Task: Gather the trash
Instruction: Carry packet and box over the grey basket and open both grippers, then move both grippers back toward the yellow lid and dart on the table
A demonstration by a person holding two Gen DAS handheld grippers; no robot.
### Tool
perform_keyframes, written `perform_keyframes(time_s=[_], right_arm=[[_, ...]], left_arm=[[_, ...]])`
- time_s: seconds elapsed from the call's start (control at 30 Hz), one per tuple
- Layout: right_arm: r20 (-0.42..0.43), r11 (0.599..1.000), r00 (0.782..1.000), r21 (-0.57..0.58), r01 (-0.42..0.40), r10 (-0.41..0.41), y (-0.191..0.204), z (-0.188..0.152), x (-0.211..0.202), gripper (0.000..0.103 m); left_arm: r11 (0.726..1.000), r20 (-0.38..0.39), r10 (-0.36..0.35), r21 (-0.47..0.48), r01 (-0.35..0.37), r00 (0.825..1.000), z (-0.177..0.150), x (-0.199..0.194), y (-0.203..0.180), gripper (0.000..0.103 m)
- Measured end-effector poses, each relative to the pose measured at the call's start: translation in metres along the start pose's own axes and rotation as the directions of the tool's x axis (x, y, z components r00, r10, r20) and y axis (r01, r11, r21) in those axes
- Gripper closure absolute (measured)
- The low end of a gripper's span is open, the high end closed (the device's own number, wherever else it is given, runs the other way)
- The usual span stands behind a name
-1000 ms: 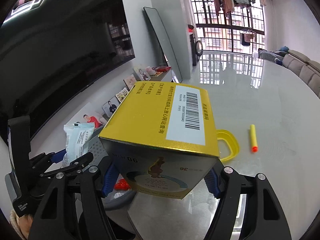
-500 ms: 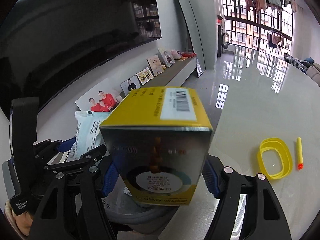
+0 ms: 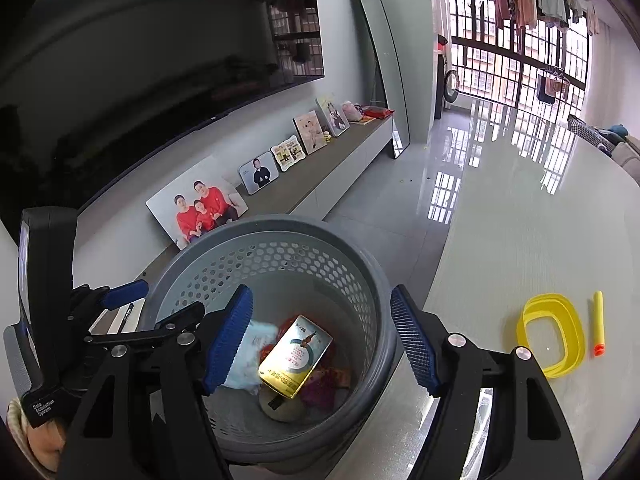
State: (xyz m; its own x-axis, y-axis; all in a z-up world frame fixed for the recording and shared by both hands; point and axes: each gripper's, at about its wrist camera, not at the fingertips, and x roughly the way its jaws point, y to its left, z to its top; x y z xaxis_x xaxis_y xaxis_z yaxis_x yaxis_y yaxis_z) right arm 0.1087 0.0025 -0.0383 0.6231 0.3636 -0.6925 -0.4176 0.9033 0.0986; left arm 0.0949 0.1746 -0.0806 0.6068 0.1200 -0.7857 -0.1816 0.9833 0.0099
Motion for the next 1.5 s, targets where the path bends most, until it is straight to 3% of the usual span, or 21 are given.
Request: perform_keyframes(time_s=[0.77,1.5], right_arm=[[0.026,0.995,0.999,0.101,0.025,-0.027,-0.026,-0.026,-0.040,0.034],[0.056,0.953,0.978,0.240,0.184,-0.203,-0.143,-0.062,-0.107,0.034]], left_arm=[[1.000,0.023,-0.015,0.004,0.015,1.000,-0.006,-0.024,-0.010,0.020],[0.989,0.029,-0.111,0.097,0.107,0.993,-0.008,-0.041,-0.100,0.016]])
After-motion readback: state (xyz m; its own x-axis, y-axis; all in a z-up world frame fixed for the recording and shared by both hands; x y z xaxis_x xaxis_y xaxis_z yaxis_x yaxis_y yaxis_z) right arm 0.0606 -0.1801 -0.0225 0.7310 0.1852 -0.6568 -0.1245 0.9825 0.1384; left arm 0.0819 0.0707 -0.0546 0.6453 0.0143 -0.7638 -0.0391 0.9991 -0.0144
